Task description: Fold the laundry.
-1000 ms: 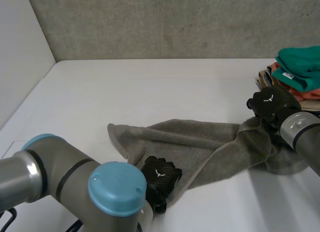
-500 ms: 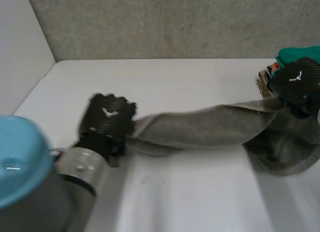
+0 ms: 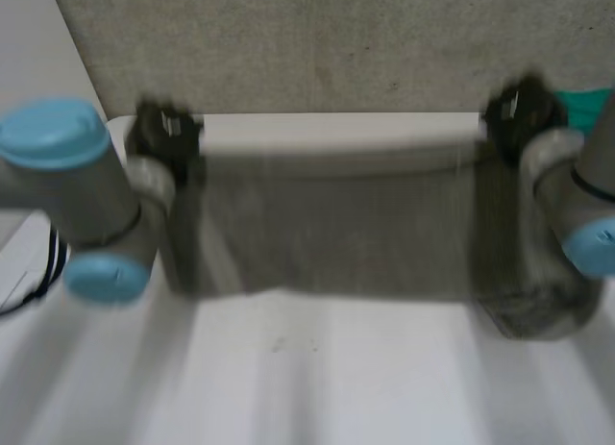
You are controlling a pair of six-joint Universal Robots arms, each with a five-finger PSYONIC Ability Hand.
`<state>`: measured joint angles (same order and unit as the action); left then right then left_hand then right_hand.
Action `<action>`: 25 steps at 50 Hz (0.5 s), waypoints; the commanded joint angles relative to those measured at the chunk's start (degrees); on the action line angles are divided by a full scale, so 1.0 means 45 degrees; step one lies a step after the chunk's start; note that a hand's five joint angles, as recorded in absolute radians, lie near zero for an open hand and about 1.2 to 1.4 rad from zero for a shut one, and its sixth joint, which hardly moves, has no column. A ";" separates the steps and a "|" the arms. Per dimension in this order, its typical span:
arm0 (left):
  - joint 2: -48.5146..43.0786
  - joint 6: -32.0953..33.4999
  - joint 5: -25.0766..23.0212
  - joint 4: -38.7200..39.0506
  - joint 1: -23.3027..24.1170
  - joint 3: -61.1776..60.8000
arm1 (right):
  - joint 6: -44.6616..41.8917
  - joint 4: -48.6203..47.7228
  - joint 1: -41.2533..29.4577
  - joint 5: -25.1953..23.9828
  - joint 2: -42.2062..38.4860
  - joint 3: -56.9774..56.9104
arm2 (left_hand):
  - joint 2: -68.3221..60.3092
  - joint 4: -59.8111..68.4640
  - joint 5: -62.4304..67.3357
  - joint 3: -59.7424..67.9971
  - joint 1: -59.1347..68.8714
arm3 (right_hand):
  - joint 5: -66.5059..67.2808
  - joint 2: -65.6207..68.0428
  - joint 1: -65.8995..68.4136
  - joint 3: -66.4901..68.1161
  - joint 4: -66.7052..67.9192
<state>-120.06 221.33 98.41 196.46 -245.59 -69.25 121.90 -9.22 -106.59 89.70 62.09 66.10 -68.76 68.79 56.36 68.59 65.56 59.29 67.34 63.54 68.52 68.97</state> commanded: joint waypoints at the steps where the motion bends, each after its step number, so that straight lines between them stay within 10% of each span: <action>1: -0.0040 0.1304 -0.0034 0.4172 -0.0307 0.2888 | 0.0958 -0.6440 -0.0161 -0.0264 0.0459 -0.1096 | -0.2498 0.2491 0.3032 0.2536 0.3208 | 0.2381 0.2814 0.3658 0.2550 0.2450; 25: 0.0430 0.0541 -0.0190 0.5250 -0.0795 -0.4863 | 0.4962 -0.1158 -0.0142 -0.2121 -0.1100 0.2224 | -0.2498 0.2491 0.3032 0.2536 0.3208 | 0.2381 0.2814 0.3658 0.2550 0.2450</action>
<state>-115.33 223.76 97.63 220.14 -249.55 -82.54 139.82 -20.80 -107.52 81.31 61.51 72.22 -68.79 68.95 57.00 68.61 65.57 59.30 67.37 63.54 68.63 69.03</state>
